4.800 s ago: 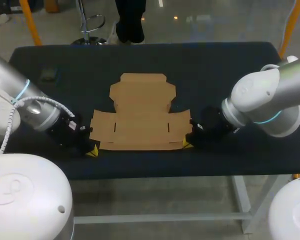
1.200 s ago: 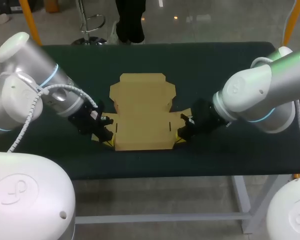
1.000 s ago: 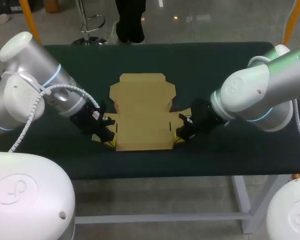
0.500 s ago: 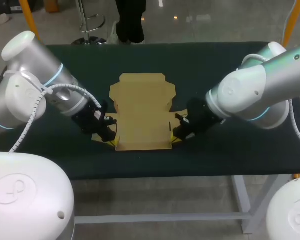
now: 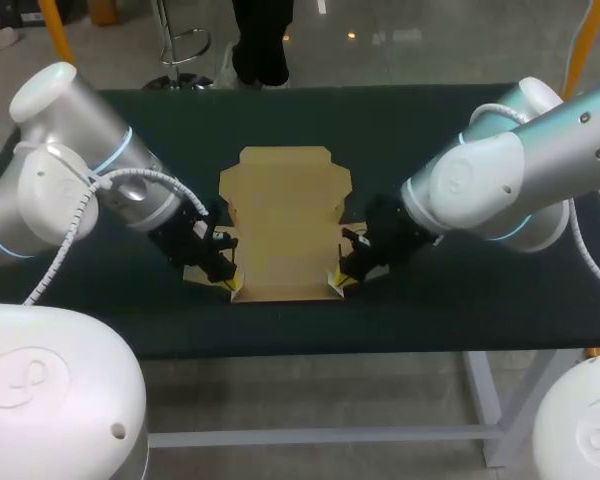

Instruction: Assemble the packaging by folding the flat box into shape, placing the metal phone stand inside, and closing the box properly

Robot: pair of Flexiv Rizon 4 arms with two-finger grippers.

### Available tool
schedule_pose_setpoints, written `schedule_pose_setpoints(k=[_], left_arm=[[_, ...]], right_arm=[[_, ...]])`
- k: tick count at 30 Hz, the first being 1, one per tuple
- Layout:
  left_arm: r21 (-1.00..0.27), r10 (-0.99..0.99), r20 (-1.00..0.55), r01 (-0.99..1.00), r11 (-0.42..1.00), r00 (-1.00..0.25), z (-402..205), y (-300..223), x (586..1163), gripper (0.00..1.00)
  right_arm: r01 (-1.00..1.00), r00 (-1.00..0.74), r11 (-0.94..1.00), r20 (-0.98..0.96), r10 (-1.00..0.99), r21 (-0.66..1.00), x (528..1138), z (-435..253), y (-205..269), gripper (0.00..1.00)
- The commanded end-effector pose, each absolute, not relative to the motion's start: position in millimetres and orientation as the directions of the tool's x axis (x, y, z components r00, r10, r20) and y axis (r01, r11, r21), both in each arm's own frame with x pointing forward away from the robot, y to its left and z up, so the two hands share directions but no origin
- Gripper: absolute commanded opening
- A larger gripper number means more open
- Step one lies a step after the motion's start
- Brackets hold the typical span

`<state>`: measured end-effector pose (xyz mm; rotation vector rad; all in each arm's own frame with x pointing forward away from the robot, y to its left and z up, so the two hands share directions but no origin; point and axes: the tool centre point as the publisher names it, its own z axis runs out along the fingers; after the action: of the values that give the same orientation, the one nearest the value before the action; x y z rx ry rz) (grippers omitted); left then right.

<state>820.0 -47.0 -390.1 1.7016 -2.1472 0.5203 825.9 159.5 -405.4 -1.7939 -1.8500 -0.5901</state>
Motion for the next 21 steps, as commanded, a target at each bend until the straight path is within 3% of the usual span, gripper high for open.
schedule_pose_setpoints(k=[1, 21], left_arm=[[-0.068, -0.850, 0.478, -0.974, 0.214, -0.220, -390, -53, 819, 0.00], [-0.117, -0.893, 0.403, -0.979, 0.169, -0.202, -395, -66, 803, 0.00]], right_arm=[[0.999, -0.014, 0.043, 0.605, 0.796, -0.032, 826, -406, 164, 0.00], [0.998, -0.010, 0.043, 0.549, 0.835, -0.047, 823, -415, 168, 0.00]])
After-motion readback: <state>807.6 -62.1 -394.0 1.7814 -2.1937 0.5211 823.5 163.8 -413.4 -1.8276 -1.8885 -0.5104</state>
